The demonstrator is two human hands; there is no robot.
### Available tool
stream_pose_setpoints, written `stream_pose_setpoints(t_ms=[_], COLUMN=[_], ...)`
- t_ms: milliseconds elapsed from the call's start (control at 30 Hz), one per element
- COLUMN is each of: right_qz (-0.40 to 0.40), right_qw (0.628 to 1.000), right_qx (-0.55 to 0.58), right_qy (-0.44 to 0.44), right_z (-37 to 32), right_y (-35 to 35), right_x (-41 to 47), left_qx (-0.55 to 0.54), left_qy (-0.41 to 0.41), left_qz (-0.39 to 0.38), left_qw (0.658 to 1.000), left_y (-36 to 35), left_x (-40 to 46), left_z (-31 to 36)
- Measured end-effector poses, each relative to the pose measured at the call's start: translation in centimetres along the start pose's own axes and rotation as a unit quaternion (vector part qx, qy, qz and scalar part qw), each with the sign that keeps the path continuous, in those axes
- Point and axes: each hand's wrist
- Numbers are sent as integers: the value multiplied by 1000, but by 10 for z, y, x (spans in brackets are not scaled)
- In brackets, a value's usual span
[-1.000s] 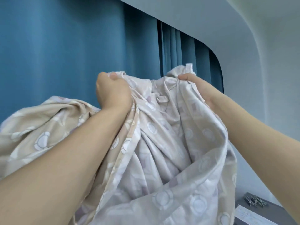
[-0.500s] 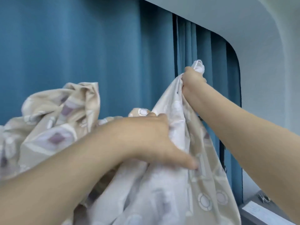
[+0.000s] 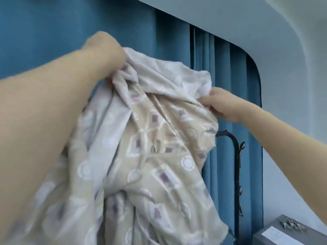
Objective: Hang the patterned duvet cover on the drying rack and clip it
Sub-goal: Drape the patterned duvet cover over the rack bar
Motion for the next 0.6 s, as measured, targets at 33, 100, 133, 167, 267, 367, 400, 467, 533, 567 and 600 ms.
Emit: stream_pose_setpoints(t_ms=[33,100,133,167,267,367,400,467,533,567,600], right_qz=[13,49,70,96,154,86,62,35,3,-5,-12], right_qw=[996,989,993,995,968,958,956,956,955,955,957], right_qx=[-85,-137,-97,-26,193,261,270,270,277,275,264], right_qy=[10,20,18,7,-40,-81,-94,-107,-110,-114,-122], right_z=[2,5,5,4,2,0,1,0,-8,-12,-16], right_y=[0,0,1,4,15,17,16,15,18,22,28], right_x=[1,5,5,7,18,31,34,38,31,27,23], left_qx=[-67,-196,-212,-180,40,116,112,102,56,15,-37], left_qy=[-5,-54,-85,-106,-132,-140,-135,-119,-78,-57,-26], left_qz=[23,7,-63,-158,-255,-172,-137,-107,-91,-65,-33], left_qw=[998,979,971,965,957,968,975,982,991,996,998], left_y=[-5,-23,-33,-42,-67,-69,-67,-59,-48,-45,-42], left_x=[-8,-37,-50,-66,-83,-83,-78,-72,-60,-49,-35], left_z=[9,28,36,43,50,55,58,65,68,67,67])
Point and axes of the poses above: each hand's wrist, its own x-axis towards the middle knuckle, its own y-axis out of the back of the hand, z = x × y, and after that the axes turned 2 degrees about -x, right-handed
